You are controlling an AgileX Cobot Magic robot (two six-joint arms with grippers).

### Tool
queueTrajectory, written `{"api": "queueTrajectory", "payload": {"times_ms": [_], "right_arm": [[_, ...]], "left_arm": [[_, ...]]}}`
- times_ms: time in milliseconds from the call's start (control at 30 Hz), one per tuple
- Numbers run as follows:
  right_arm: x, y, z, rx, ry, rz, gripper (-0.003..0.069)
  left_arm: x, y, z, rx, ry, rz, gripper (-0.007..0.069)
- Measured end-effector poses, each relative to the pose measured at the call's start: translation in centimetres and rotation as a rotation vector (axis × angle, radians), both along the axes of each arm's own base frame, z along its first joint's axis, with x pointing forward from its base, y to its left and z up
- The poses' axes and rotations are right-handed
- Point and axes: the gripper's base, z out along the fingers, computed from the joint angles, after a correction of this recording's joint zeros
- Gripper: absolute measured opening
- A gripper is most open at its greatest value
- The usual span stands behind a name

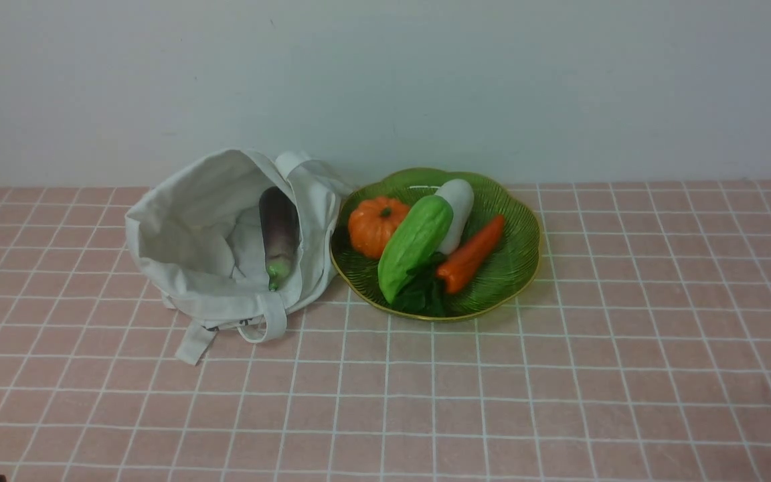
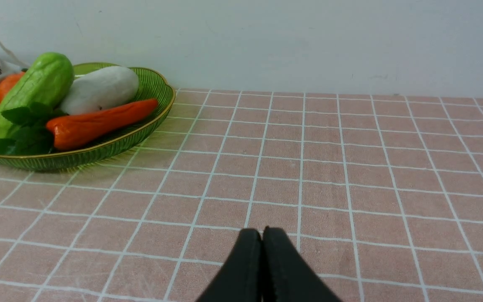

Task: Take vegetables from bag on pink coffee tablecloth place on plate.

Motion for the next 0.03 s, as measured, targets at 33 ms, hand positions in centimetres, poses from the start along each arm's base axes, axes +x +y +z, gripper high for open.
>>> {"api": "queueTrajectory", "payload": {"times_ms": [33], "right_arm": [[0.00, 0.00, 0.00, 0.000, 0.000, 0.000, -0.0016]], "left_arm": [[0.00, 0.00, 0.00, 0.000, 0.000, 0.000, -0.0005]]}}
